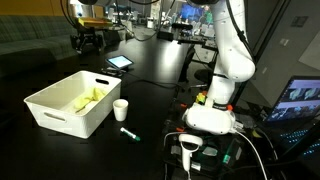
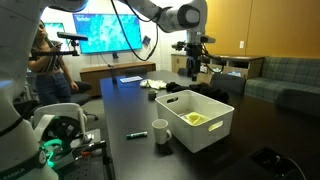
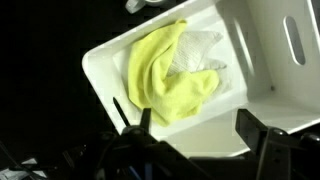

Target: Pick up the two cloths and put them in the box, then pick up the seal tape and marker and put them in the cup

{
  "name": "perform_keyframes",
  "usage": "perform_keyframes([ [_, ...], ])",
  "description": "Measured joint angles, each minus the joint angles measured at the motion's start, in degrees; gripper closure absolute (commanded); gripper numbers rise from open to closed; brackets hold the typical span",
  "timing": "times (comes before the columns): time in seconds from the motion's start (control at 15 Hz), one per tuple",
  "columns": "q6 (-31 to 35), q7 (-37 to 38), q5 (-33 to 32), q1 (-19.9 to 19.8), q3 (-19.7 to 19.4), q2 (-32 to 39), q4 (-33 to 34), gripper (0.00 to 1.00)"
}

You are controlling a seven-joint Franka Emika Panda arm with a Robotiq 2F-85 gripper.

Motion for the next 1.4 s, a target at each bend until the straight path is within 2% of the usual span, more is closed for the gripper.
perform_keyframes([
  [0.27, -0.3, -7.9, 1.8, -0.2, 0.0, -3.7, -9.9, 0.00],
  [0.67, 1.0, -14.2, 5.9, -1.3, 0.1, -9.6, -26.5, 0.00],
  [1.07, 5.8, -18.0, 12.4, -1.4, 1.0, -12.7, -39.9, 0.00],
  [1.4, 12.1, -20.4, 17.6, -1.3, 3.4, -13.1, -47.1, 0.00],
])
